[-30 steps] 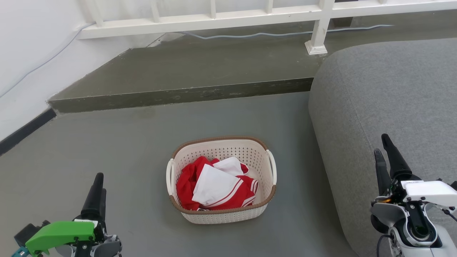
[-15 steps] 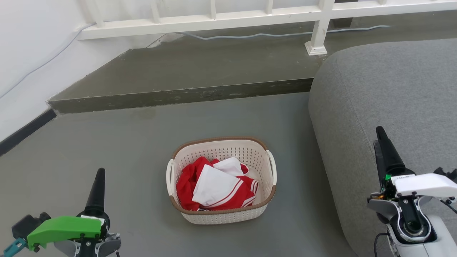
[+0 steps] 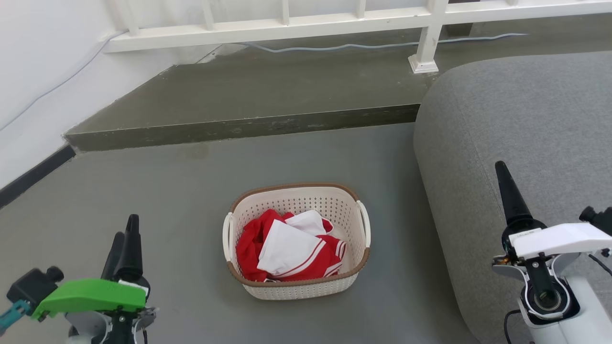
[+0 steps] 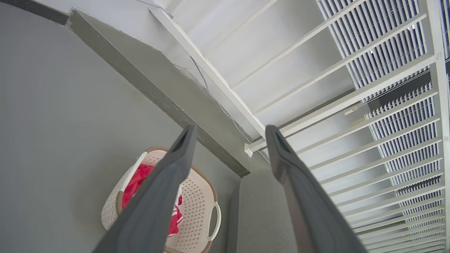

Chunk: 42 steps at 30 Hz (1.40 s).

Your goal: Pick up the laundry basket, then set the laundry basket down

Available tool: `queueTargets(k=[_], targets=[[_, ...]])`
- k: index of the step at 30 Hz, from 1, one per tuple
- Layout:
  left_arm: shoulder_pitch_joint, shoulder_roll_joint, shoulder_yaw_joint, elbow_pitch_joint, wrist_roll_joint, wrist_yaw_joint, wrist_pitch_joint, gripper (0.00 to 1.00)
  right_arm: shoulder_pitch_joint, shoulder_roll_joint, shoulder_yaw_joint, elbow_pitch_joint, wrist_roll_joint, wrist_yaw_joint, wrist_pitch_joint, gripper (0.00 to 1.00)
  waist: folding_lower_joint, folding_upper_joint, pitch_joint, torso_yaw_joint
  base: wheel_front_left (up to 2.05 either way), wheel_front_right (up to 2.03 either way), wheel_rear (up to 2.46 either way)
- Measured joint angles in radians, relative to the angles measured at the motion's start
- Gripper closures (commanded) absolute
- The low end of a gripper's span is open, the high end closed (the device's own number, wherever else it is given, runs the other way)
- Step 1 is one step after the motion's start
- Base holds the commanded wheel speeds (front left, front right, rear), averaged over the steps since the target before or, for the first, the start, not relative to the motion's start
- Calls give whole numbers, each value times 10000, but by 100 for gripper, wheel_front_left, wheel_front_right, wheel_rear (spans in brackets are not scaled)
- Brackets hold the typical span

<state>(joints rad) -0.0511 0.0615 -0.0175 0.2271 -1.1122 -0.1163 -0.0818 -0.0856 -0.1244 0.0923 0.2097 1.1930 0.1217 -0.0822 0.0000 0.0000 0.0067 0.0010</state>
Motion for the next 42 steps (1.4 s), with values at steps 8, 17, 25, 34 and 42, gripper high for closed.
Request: queueTargets(k=[8,17,25,34,42], targets=[[-108,123,-299,-104,1726,253,-263,0,-206,-211,431,10,-1582,0,-247,0,0,0,11,-21,0,0,0],[-111,249,-692,-134,3582,600,-560,0,-384,-376,679,-42,-3229,-198,-571,0,0,0,13,-57,0,0,0],[-113,261,-1045,-111,5156,940,-871,0,-441,-456,1085,-12,-4878,-642,-863,0,0,0,20,-85,0,0,0],[-128,199,-1198,-113,6385,1216,-1200,0,-502,-518,1400,61,-6243,-989,-1198,0,0,0,50,-90,0,0,0],[-238,161,-1367,-132,7380,1344,-1486,0,-619,-518,1616,77,-7279,-1124,-1473,0,0,0,82,-91,0,0,0]])
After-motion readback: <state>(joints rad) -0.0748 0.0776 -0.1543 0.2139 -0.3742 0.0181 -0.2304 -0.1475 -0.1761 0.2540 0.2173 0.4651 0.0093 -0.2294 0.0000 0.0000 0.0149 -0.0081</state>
